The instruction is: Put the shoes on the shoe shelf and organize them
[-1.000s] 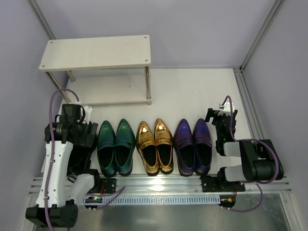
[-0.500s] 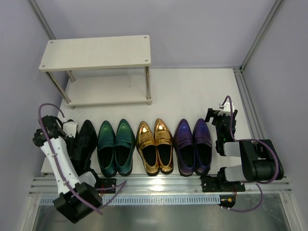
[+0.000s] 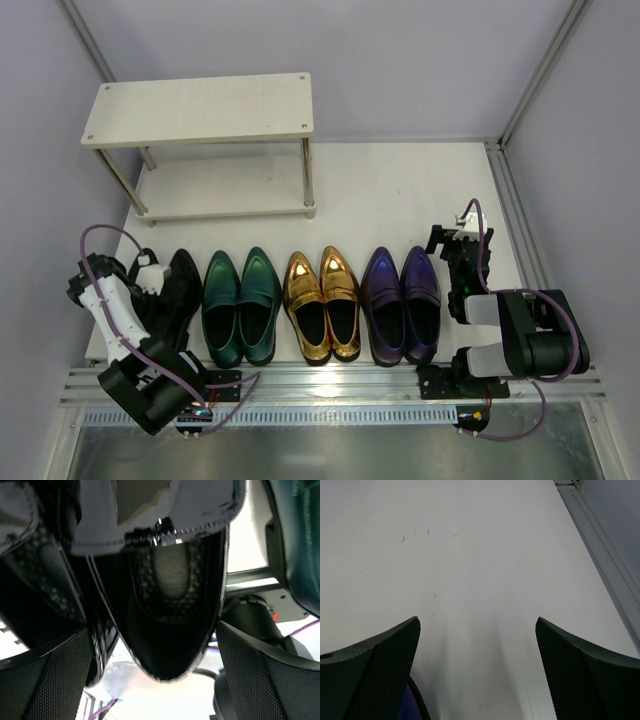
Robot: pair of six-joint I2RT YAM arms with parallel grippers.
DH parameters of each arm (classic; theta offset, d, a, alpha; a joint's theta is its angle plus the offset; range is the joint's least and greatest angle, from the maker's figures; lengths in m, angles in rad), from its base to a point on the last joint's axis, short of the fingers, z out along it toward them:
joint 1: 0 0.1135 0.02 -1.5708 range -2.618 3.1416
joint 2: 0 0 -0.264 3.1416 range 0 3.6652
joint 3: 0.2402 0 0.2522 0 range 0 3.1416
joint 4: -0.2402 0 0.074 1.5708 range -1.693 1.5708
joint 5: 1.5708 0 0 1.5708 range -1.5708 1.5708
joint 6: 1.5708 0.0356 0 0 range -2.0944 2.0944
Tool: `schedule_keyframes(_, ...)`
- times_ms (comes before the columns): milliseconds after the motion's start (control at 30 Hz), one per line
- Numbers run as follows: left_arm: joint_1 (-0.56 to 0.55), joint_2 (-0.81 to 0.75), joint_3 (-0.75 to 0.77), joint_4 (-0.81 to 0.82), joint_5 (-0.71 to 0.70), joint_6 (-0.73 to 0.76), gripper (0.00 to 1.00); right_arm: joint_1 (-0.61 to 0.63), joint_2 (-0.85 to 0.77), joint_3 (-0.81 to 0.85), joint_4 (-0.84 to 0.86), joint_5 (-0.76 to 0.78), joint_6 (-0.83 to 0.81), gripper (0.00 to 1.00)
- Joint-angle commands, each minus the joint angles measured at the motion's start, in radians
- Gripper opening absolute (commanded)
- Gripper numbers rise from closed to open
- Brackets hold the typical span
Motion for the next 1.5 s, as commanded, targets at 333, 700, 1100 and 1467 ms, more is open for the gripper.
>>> schedule_keyframes(333, 0.027, 0.047, -0.089, 0.140, 0.026, 0.118, 0.39, -0.003, -0.014, 0.009, 0.049, -0.009, 0.014, 0.97)
schedule_keyframes(700, 0.028, -0.098, -0.016, 0.045, 0.126, 0.090, 0.00, -0.001, -0.014, 0.007, 0.050, -0.009, 0.013, 0.97)
schedule_keyframes(1100, 0.030, -0.276, 0.386, -0.055, 0.344, -0.206, 0.00, -0.003, -0.014, 0.009, 0.049, -0.010, 0.014, 0.97)
schedule_keyframes(1467, 0.031, -0.287, 0.576, 0.025, 0.428, -0.416, 0.00, -0.003, -0.012, 0.009, 0.050, -0.010, 0.014, 0.97)
